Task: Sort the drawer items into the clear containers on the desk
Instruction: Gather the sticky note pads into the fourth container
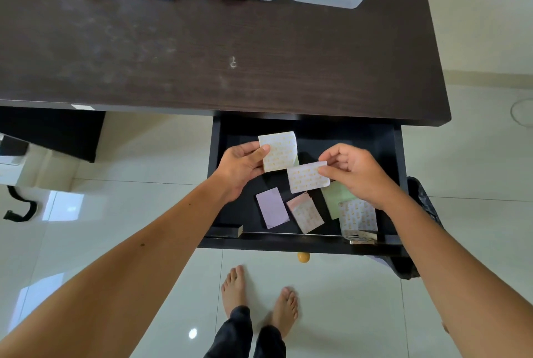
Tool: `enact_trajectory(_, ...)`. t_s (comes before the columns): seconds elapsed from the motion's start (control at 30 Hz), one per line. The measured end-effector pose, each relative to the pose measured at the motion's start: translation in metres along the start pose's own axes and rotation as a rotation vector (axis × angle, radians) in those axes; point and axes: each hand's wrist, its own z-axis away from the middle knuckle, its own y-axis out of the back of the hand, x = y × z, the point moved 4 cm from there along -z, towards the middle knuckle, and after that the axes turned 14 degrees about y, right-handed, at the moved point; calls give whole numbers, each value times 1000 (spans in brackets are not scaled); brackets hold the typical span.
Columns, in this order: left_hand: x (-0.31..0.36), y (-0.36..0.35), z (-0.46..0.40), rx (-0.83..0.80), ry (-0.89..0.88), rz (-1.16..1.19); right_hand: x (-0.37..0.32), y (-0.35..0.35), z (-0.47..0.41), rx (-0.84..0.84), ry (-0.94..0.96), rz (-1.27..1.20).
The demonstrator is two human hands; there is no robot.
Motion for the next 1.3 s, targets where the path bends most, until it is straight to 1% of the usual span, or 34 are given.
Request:
enact_trajectory(0.1,-1,-4,4,-30,15,-16,-11,3,-3,32,38,-45)
enact_trajectory(0.33,-4,-14,12,-133,71,-62,-21,-7,-15,156,42,-44)
enact_trajectory(0.57,-2,-19,16,-184,67,-39,-21,-22,-20,176,82,18)
enact_trajectory(0.73,-2,-12,13,-144,57,-57,-20,-27,-21,182,86,14)
enact_trajectory(0.83,-1,-7,11,-113,58,-50,-16,-21,-14,216,53,-7)
enact_trajectory(0.87,-1,-6,10,-102,54,-47,-14,-18,-9,194,41,2)
enact_trajectory(0.93,0,-6,10,-89,46,-38,-10,-18,0,80,41,75)
enact_trajectory(1.07,-1,-7,7,-80,42,-26,1,-39,12,-316,86,398)
enact_trajectory(1.1,-2,-7,7,-75,44,-25,5,-45,13,-392,85,476)
enact_trajectory(1.13,-3,-7,6,-70,47,-26,9,-50,14,-436,89,543)
enact_trajectory(1.2,-4,-6,6,-60,53,-28,15,-56,14,-445,122,630)
enact_trajectory(1.3,-4,-4,5,-57,53,-27,13,-57,12,-411,165,635)
